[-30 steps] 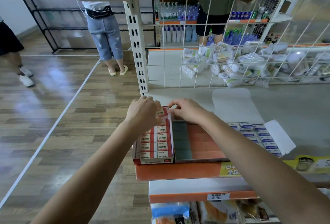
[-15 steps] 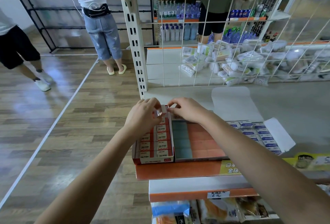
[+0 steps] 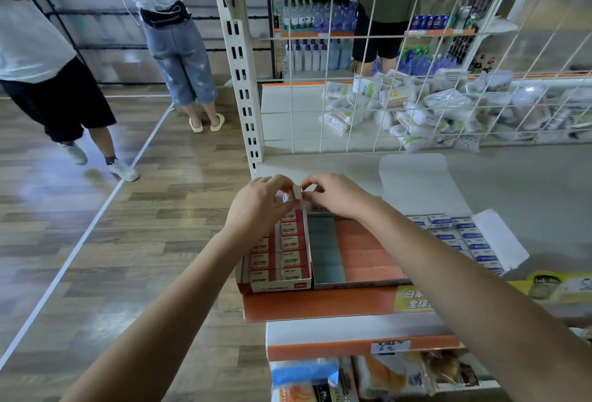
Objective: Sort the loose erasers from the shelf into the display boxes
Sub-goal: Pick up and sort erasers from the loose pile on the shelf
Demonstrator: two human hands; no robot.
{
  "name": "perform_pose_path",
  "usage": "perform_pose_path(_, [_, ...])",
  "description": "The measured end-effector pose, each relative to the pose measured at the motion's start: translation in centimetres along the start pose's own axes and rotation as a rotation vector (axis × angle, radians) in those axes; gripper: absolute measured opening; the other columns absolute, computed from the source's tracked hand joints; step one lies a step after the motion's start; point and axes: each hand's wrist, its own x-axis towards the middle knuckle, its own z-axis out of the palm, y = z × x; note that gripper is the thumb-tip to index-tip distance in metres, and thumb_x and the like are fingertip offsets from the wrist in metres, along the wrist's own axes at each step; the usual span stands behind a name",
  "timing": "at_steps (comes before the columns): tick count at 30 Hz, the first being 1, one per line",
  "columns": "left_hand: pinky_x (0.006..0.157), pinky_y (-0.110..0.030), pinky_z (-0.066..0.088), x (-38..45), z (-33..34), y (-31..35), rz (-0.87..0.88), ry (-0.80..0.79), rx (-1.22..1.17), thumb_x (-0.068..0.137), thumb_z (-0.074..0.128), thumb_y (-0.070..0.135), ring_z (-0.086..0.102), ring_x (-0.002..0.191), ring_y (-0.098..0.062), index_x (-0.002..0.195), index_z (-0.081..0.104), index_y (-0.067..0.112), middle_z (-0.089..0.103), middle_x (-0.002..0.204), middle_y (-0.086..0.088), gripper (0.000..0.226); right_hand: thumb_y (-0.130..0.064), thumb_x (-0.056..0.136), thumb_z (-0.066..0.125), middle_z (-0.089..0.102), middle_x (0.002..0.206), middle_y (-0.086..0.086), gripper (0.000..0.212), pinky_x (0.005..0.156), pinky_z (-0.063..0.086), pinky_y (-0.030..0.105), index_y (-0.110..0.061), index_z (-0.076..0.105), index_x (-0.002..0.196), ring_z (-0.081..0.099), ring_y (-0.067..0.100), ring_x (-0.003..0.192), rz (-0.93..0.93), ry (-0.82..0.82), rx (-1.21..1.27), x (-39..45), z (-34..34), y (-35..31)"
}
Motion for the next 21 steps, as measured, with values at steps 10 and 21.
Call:
perform_pose_path(10, [0.068, -0.032, 0.047, 0.1, -0.4, 0.3, 0.005, -0.048, 0.168, 0.084, 0.061, 0.043, 0.056, 0.091, -0.017, 0.105, 0.061, 0.020, 0.066, 0.093, 0.003, 0.032, -0.037, 0.093, 0.054, 0.065, 0.098, 0.004, 0.026, 0.073, 0.048, 0.030, -0.025, 0.060, 0.114, 0.064, 0.019, 0.082, 0.006, -0.010, 0.010, 0.1, 0.0, 0.0])
perform_pose_path(21, [0.078, -0.035, 0.049, 0.2, 0.5, 0.8, 0.047, -0.150, 0.408, 0.095, 0.051, 0.029, 0.053, 0.104, -0.021, 0.130, 0.052, 0.026, 0.063, 0.109, -0.001, 0.035, -0.037, 0.093, 0.054, 0.068, 0.094, 0.006, 0.024, 0.065, 0.046, 0.027, -0.025, 0.059, 0.112, 0.064, 0.021, 0.080, 0.007, -0.016, 0.011, 0.0, -0.1, -0.1])
